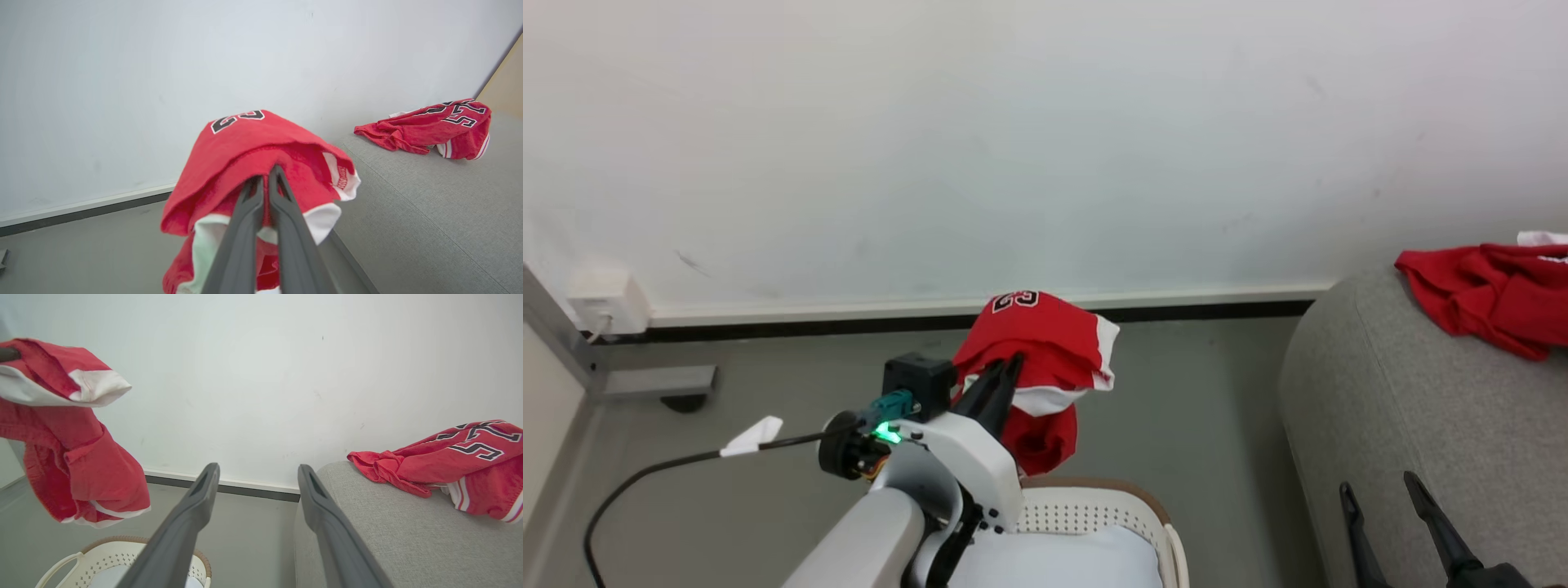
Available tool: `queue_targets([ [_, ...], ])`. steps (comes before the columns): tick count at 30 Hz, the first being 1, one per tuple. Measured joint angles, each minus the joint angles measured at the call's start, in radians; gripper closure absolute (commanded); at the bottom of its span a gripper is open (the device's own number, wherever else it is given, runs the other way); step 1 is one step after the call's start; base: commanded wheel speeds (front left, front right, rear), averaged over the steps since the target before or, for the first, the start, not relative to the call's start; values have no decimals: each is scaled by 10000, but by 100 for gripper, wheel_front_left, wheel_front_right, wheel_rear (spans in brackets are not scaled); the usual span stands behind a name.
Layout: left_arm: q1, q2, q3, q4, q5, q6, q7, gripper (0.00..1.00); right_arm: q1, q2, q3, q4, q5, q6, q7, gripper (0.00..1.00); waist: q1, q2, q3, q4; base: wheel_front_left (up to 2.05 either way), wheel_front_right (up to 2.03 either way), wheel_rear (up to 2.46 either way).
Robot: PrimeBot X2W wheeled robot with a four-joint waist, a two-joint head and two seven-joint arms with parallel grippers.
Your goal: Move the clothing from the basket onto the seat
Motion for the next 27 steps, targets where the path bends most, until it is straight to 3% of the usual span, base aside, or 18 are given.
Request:
queue_targets([
  [10,223,849,98,-2552,92,474,1055,100,468,0,215,63,35,0,0,0,2,0,-791,314,0,0,0],
  [15,302,1064,111,-3404,113,612,1396,100,523,-2,380,-2,50,0,0,0,3,0,-951,334,0,0,0],
  [20,365,1114,10,-4008,140,698,1592,100,423,-31,1174,-280,63,0,0,0,3,0,-925,331,0,0,0],
  [27,387,1018,-278,-4575,140,704,1787,100,-745,-1407,3298,-441,1325,0,0,0,4,0,-871,318,0,0,0],
])
